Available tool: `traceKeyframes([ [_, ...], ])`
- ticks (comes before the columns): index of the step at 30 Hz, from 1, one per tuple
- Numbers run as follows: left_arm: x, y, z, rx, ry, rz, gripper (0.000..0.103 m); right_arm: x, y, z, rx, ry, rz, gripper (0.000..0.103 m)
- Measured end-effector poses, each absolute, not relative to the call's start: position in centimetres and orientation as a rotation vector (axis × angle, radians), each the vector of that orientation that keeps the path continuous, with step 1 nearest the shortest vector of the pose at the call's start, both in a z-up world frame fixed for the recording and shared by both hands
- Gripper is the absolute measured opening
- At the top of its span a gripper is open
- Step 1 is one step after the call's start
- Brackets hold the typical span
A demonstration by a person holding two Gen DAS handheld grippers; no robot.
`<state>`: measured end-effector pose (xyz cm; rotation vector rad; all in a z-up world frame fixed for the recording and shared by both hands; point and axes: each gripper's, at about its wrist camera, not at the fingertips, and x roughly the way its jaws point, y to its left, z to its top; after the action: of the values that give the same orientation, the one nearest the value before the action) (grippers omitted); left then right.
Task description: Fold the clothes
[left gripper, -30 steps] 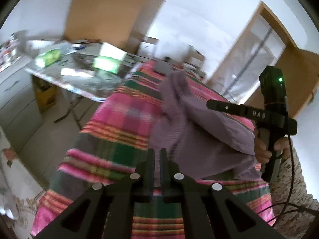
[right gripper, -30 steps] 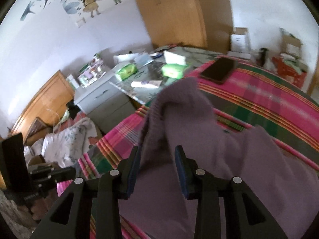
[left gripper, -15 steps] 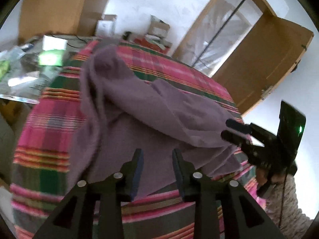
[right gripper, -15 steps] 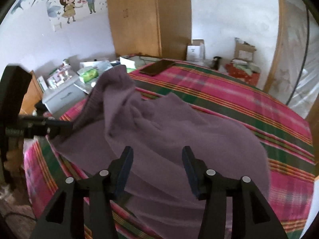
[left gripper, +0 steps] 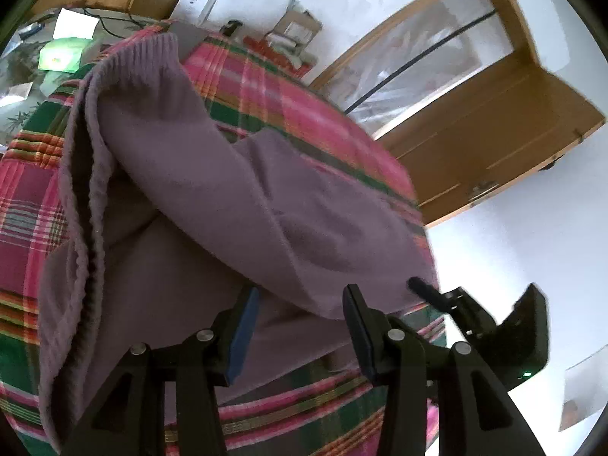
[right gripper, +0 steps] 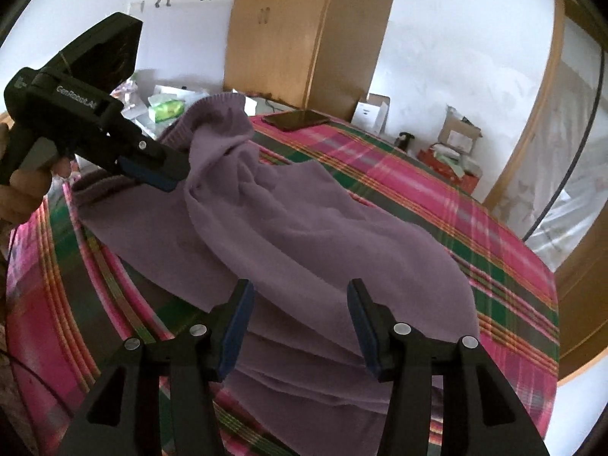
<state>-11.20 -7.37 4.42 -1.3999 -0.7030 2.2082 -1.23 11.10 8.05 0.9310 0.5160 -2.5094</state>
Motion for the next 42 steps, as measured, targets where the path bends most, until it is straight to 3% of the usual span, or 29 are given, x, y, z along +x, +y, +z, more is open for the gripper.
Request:
traceKeyframes([
  [6, -12.9, -7.4, 2.9, -1.509, -0.771, 2.191, 0.046, -1.7, 11.5, 7.1, 0.952, 0.604, -2.546, 0.053],
  [13, -15.0, -8.1, 1.9, -1.565, -0.917, 2.160, 0.044, -2.3, 13.9, 7.1, 0.994, 0.482, -2.611, 0.053],
  [16, -15.5, -8.1, 1.3, -1.589, -0.953, 2.137, 0.037, -2.2, 14.3, 7.0, 1.009, 0.472, -2.598, 0.053],
  [20, -16.2, -7.6, 1.2, -1.592, -0.947, 2.143, 0.015, -2.1, 14.6, 6.4, 1.033, 0.537, -2.614, 0.053],
  [23, -16.2, -8.1, 1.6, -1.552, -0.985, 2.148, 0.009, -2.6, 15.5, 6.2, 1.079, 0.480, -2.657, 0.053],
  [32, -15.2, -10.2, 6.4, -1.299, -1.044, 2.252, 0.007, -3.3, 17.0, 7.0, 1.066, 0.274, -2.740, 0.053],
  [36, -15.2, -11.5, 8.2, -1.217, -1.074, 2.279, 0.007, -3.4, 17.5, 7.5, 1.051, 0.236, -2.777, 0.044],
  [39, -15.1, -12.4, 9.4, -1.160, -1.091, 2.308, 0.007, -3.7, 18.3, 7.7, 1.057, 0.188, -2.833, 0.044],
  [42, -15.3, -13.2, 9.9, -1.116, -1.123, 2.326, 0.007, -4.1, 19.5, 7.7, 1.085, 0.080, -2.867, 0.032],
])
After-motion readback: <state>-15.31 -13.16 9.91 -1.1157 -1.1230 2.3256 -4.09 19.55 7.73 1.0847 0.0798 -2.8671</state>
